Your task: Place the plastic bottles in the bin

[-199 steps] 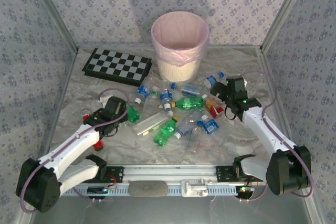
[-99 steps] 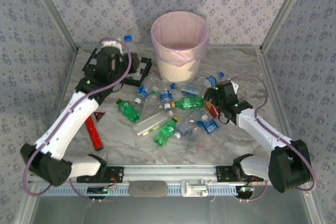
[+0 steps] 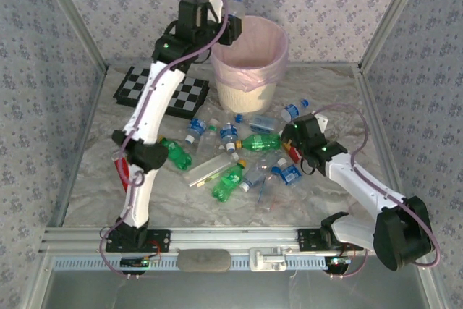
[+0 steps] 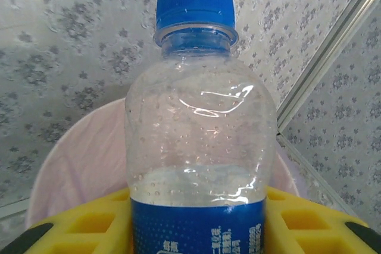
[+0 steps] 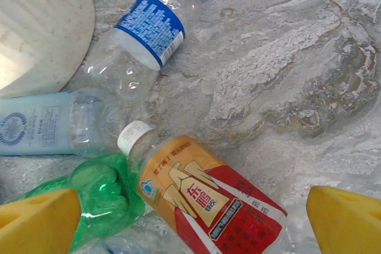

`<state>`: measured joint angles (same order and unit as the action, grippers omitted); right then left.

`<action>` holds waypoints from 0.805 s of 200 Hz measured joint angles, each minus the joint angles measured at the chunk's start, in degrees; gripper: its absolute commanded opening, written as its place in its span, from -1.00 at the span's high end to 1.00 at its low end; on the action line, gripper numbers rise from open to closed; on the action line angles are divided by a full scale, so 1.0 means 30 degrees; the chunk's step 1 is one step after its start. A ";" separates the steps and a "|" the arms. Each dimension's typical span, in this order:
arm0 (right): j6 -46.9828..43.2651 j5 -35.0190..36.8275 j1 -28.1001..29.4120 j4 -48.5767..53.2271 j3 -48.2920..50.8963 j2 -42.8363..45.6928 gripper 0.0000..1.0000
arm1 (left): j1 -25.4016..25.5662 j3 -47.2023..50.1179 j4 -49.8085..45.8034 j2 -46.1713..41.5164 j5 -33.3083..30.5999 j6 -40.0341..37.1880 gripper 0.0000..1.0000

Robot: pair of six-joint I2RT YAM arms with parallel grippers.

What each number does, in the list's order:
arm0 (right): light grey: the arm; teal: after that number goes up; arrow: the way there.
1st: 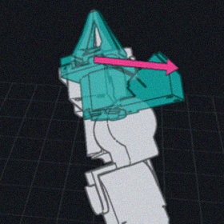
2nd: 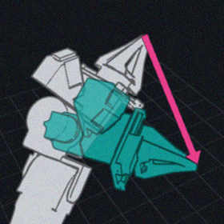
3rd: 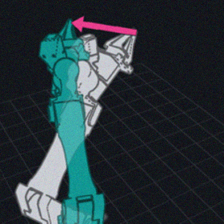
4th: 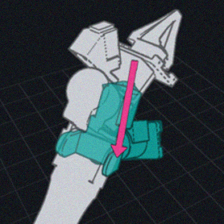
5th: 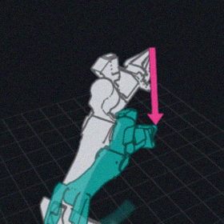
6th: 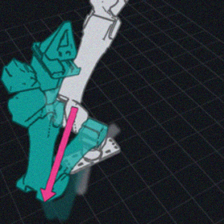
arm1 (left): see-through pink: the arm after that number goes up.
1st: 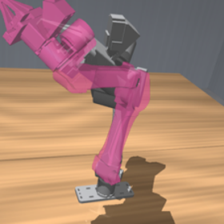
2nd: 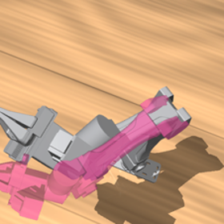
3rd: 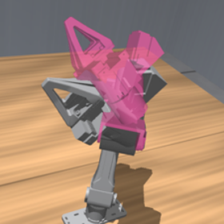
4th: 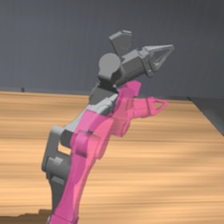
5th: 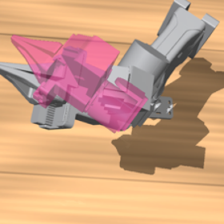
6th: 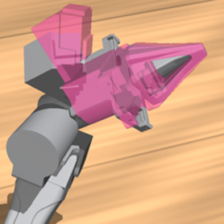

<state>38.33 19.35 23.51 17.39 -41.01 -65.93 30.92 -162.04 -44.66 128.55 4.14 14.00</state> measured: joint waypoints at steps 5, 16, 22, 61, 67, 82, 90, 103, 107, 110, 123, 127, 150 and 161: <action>-0.0211 -0.0211 0.0000 -0.0117 0.0095 0.0153 -0.98 | 0.0007 -0.0255 -0.0211 0.0328 0.0058 -0.0036 0.18; -0.0641 -0.0590 0.0022 -0.0474 0.0357 0.0525 -0.98 | 0.0007 -0.0299 -0.0750 0.0867 0.0182 -0.0182 0.15; -0.0794 -0.0758 0.0044 -0.0692 0.0539 0.0772 -0.98 | 0.0000 -0.0029 -0.0852 0.0998 0.0197 -0.0204 0.15; -0.1632 -0.1508 0.0051 -0.1231 0.1107 0.2251 -0.98 | -0.0015 0.1566 -0.1056 0.1443 0.0197 -0.0313 0.08; -0.1741 -0.1705 0.0051 -0.1297 0.1107 0.2397 -0.98 | -0.0015 0.1588 -0.1027 0.1537 0.0211 -0.0306 0.05; -0.2047 -0.2186 0.0051 -0.1392 0.1122 0.2696 -0.98 | -0.0007 0.1588 -0.0896 0.1668 0.0270 -0.0291 -0.13; -0.2215 -0.2441 0.0036 -0.1501 0.1166 0.2863 -0.98 | -0.0015 0.1588 -0.0882 0.1690 0.0284 -0.0248 -0.36; -0.2404 -0.2812 0.0036 -0.1719 0.1319 0.3147 -0.98 | -0.0015 0.1588 -0.0845 0.1690 0.0335 -0.0168 -0.75; -0.2448 -0.2892 0.0029 -0.1778 0.1362 0.3235 -0.98 | -0.0015 0.1588 -0.0838 0.1690 0.0335 -0.0342 -0.87; -0.2470 -0.2922 0.0029 -0.1807 0.1384 0.3279 -0.98 | -0.0015 0.1588 -0.0831 0.1690 0.0357 -0.0182 -0.96; -0.2601 -0.3082 -0.0036 -0.1829 0.1450 0.3483 -0.98 | -0.0015 0.1588 -0.0714 0.1690 0.0350 -0.0226 -1.00; -0.2637 -0.3126 -0.0073 -0.1829 0.1450 0.3512 -0.98 | -0.0015 0.1588 -0.0641 0.1690 0.0342 -0.0226 -1.00; -0.2667 -0.3315 -0.0401 -0.1792 0.1443 0.3497 -0.98 | -0.0015 0.1588 -0.0612 0.1690 0.0350 -0.0226 -1.00; -0.2659 -0.3417 -0.0619 -0.1792 0.1443 0.3446 -0.98 | -0.0015 0.1588 -0.0612 0.1690 0.0350 -0.0219 -1.00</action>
<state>30.35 9.10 21.65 12.01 -36.69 -55.59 30.87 -157.27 -46.50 133.62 5.19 13.34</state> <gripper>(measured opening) 0.990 0.999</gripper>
